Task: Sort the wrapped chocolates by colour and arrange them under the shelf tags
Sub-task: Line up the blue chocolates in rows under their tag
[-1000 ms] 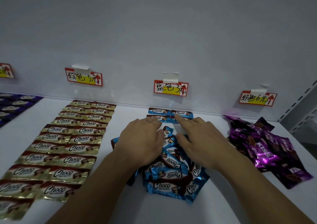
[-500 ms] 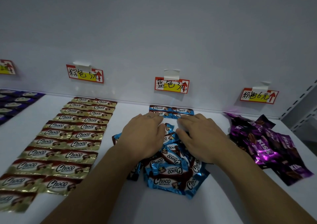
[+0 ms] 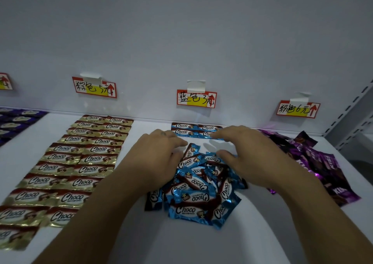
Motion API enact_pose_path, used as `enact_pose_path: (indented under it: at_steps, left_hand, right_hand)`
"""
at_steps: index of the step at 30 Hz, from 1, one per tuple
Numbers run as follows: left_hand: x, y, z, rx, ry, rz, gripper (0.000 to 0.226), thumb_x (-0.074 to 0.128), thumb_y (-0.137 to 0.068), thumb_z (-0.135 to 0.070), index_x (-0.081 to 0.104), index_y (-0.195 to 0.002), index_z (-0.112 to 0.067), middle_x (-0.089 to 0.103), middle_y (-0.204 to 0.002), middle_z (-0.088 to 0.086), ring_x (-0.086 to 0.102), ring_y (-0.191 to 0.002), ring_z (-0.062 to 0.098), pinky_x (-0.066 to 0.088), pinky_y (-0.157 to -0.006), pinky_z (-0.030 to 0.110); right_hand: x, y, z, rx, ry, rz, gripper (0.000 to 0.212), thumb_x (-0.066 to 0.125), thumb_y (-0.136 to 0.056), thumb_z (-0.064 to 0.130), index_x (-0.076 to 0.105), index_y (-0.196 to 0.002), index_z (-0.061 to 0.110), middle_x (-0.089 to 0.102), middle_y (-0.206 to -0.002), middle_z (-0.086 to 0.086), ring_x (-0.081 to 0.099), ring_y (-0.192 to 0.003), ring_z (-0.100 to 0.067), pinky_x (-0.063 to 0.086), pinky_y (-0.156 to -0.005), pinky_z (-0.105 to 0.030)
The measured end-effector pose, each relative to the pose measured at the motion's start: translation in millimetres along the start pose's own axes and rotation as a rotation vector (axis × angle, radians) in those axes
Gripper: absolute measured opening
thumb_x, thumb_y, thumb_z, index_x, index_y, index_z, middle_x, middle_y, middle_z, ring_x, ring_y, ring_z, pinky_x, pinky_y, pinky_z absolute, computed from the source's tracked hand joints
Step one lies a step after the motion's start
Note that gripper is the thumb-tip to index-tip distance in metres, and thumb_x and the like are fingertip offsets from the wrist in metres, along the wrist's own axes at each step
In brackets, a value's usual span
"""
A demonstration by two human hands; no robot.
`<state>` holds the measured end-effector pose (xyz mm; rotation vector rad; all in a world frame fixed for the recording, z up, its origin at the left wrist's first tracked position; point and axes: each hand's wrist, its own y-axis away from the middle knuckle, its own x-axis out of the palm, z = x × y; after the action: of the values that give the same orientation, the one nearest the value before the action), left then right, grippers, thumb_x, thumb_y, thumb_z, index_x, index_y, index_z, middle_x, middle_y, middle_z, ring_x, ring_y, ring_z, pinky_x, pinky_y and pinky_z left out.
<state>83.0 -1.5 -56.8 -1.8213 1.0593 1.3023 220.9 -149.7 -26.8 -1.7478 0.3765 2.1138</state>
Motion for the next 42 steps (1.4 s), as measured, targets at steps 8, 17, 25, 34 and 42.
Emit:
enact_pose_path:
  at_steps: [8,17,25,34,42]
  left_hand:
    - [12.8,-4.9,-14.4,0.029,0.05,0.03,0.035,0.045,-0.098,-0.042,0.052,-0.132,-0.04,0.05,-0.13,-0.011,0.04,-0.118,0.011,0.036,-0.103,0.036]
    - [8.7,-4.8,-22.4,-0.102,0.463,0.079,0.064,0.071,-0.085,-0.025,0.038,-0.139,-0.037,0.053,-0.1,-0.019,0.056,-0.082,0.001,0.048,-0.069,0.013]
    - [9.4,-4.8,-17.5,-0.149,0.523,0.063,0.019,0.066,-0.089,-0.031,0.067,-0.108,-0.028,0.06,-0.078,-0.012,0.055,-0.069,0.005,0.038,-0.056,0.012]
    - [9.1,-9.3,-13.5,-0.167,0.508,-0.187,0.017,0.057,-0.095,-0.029,0.065,-0.11,-0.03,0.06,-0.093,-0.014,0.053,-0.082,0.001,0.036,-0.063,0.01]
    - [12.5,-17.6,-9.5,-0.138,0.18,-0.163,0.027,0.045,-0.101,-0.025,0.063,-0.117,-0.036,0.06,-0.124,-0.004,0.048,-0.112,0.016,0.039,-0.1,0.038]
  right_hand:
    - [11.8,-8.4,-6.1,0.03,-0.014,0.135,0.044,0.056,-0.094,0.038,0.048,-0.137,0.033,0.053,-0.135,0.007,0.049,-0.12,-0.013,0.042,-0.099,-0.033]
    - [13.1,-10.4,-8.5,0.048,-0.042,0.093,0.042,0.06,-0.093,0.028,0.052,-0.134,0.032,0.063,-0.117,0.01,0.055,-0.105,-0.01,0.048,-0.091,-0.032]
    - [13.7,-8.6,-10.3,0.056,-0.072,0.046,0.029,0.066,-0.089,0.029,0.064,-0.118,0.032,0.062,-0.115,0.011,0.056,-0.101,-0.008,0.048,-0.087,-0.029]
    - [11.8,-10.4,-19.7,0.152,-0.446,-0.085,0.005,0.072,-0.085,0.027,0.069,-0.08,0.026,0.068,-0.082,0.012,0.062,-0.081,-0.005,0.051,-0.075,-0.028]
    - [12.5,-13.8,-19.0,0.339,-0.856,-0.255,0.017,0.067,-0.087,0.012,0.059,-0.101,0.017,0.068,-0.082,-0.01,0.059,-0.056,-0.012,0.052,-0.056,-0.029]
